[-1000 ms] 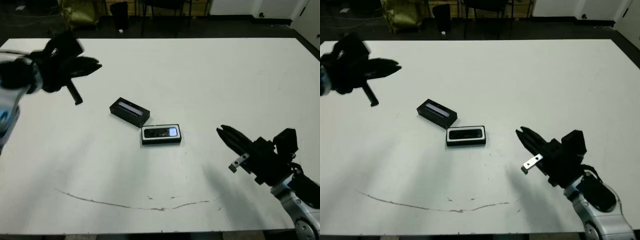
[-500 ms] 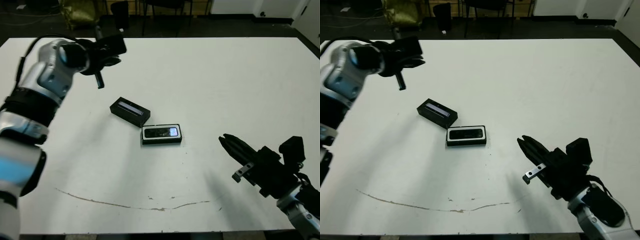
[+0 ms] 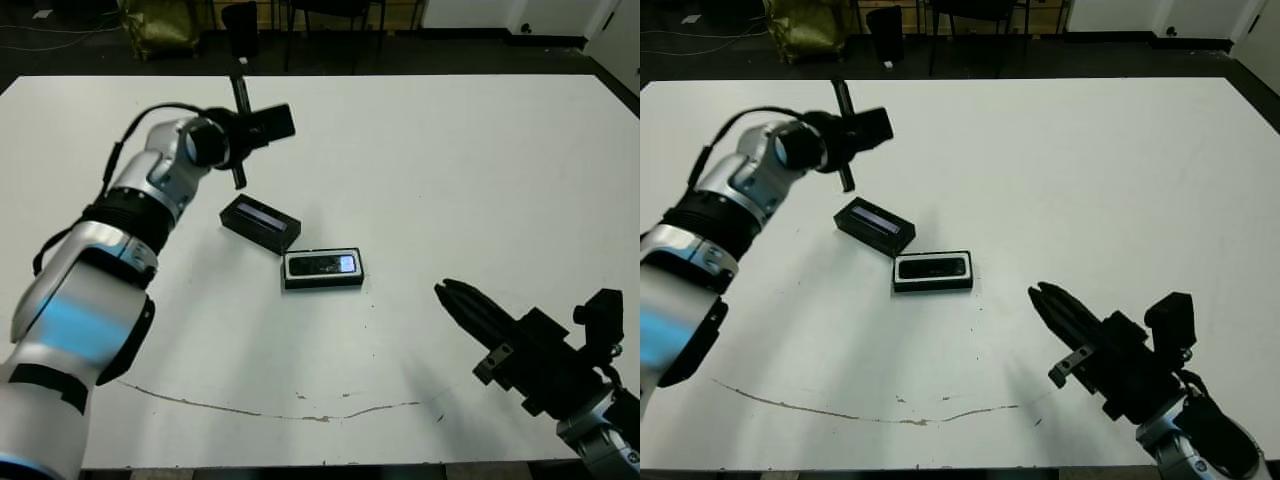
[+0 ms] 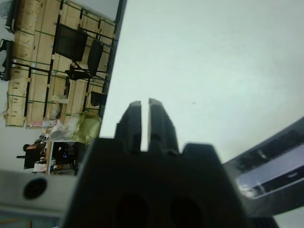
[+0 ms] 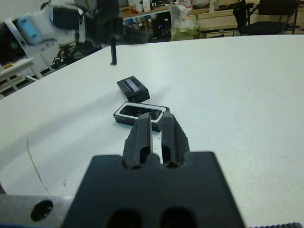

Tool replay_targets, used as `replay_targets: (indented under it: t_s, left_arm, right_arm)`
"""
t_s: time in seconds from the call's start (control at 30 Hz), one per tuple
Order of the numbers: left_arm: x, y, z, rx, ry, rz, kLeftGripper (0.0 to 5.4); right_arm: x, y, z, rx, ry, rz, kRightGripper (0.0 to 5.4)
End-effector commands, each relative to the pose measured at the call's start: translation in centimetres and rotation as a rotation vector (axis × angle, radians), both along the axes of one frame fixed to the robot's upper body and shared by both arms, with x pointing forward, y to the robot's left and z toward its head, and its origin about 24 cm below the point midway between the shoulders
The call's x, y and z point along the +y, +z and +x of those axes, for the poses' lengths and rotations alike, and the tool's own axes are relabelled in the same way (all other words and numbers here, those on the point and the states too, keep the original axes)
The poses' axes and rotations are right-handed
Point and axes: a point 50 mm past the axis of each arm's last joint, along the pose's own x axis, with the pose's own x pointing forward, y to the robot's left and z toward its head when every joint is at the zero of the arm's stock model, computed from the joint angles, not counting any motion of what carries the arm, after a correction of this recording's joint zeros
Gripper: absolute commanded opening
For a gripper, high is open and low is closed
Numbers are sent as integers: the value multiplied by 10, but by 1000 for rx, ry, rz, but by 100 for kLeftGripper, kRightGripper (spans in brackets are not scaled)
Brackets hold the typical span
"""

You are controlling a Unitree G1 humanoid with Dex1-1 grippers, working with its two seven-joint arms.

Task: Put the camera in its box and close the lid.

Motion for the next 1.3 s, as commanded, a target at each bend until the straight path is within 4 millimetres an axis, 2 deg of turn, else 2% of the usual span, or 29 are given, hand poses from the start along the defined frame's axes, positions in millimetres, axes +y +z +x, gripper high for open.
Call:
replay_targets:
  t_s: [0.03, 0.37, 0.93, 1.3]
  left_arm:
    - [4, -18, -3, 57, 6, 30, 0]
    - [2, -21, -6, 249, -58, 213, 0]
    - [-7, -27, -10, 357, -106, 308, 0]
    - [-6, -31, -11, 379, -110, 324, 0]
  right_arm:
    - [0, 1, -2, 9, -8, -12, 3]
    - [1, 1, -5, 4, -16, -24, 3]
    - [4, -6, -10, 36, -45, -3, 3]
    - [4, -6, -11, 30, -44, -10, 3]
